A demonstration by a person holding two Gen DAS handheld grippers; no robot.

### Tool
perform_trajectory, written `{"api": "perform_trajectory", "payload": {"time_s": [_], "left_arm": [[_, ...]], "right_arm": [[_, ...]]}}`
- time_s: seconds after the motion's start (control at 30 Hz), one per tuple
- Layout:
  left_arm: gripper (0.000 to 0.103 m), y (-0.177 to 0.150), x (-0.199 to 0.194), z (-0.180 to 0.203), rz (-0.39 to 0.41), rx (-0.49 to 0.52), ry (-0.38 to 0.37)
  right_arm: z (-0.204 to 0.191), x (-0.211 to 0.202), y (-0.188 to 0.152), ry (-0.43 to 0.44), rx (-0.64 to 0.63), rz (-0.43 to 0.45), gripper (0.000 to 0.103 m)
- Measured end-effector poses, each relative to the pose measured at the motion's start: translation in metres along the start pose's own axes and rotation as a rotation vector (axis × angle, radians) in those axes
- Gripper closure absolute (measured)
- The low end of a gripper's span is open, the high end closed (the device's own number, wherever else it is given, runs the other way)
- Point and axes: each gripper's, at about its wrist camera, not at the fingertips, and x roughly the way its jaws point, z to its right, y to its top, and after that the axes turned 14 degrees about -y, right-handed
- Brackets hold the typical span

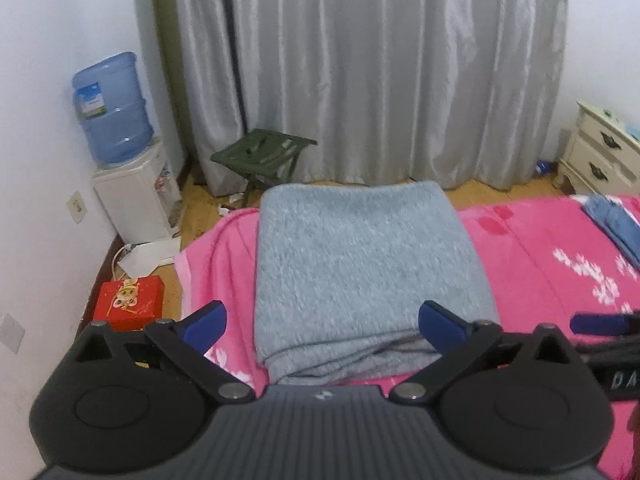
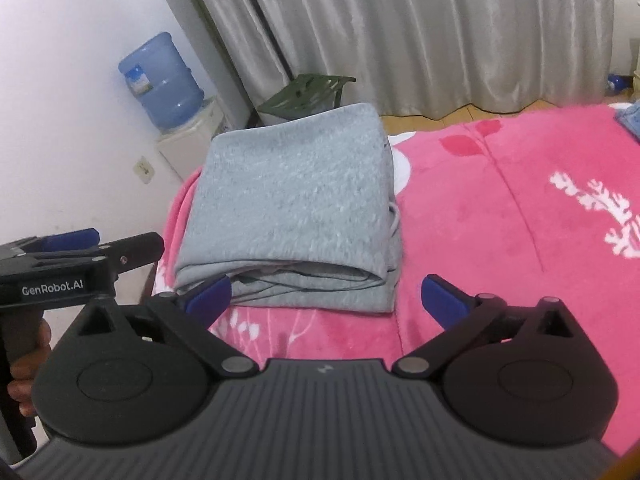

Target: Fold clothes

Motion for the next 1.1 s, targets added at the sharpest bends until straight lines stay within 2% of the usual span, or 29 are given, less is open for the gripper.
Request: {"api": "perform_trajectory", "payload": {"time_s": [0.17,0.23,0.37,0.43,0.53,0.7,0.83,1.0,1.1], "left_arm": [[0.000,0.004,-0.002,0.004,0.025,0.026,0.062],[0.000,0.005,0.002,0.005,0.013,0.045,0.050],[0.000,0.004,0.015,0.006,-0.029,0.056,0.030],[0.000,0.002,0.020,0.006,-0.036,0.050,0.034],[0.000,0.001,0.027,0.006,-0.040,0.064,0.041],[0.000,0.002,0.035,0.007,-0.054,0.091,0.048],[0.000,0.005,0.039,0.007,-0.063,0.076,0.033],[0.000,0.007,0.049,0.000,-0.130,-0.028,-0.020],[0.000,0.003,0.055,-0.008,-0.142,-0.097,-0.031]], "right_arm": [[-0.009,-0.002,0.002,-0.061,-0.028,0.006,0.001],[-0.012,-0.002,0.001,-0.101,-0.027,0.000,0.001],[-0.023,0.003,-0.002,-0.286,-0.024,0.007,0.001],[-0.024,0.004,-0.006,-0.322,-0.002,0.013,0.001],[-0.023,0.006,-0.009,-0.296,0.016,-0.004,0.001],[-0.027,0.009,-0.011,-0.325,-0.004,-0.030,0.001],[-0.037,0.013,-0.015,-0.290,-0.049,-0.073,0.001],[-0.044,0.011,-0.016,-0.270,-0.088,-0.051,0.001],[-0.042,0.018,-0.015,-0.267,-0.066,-0.086,0.001]]}}
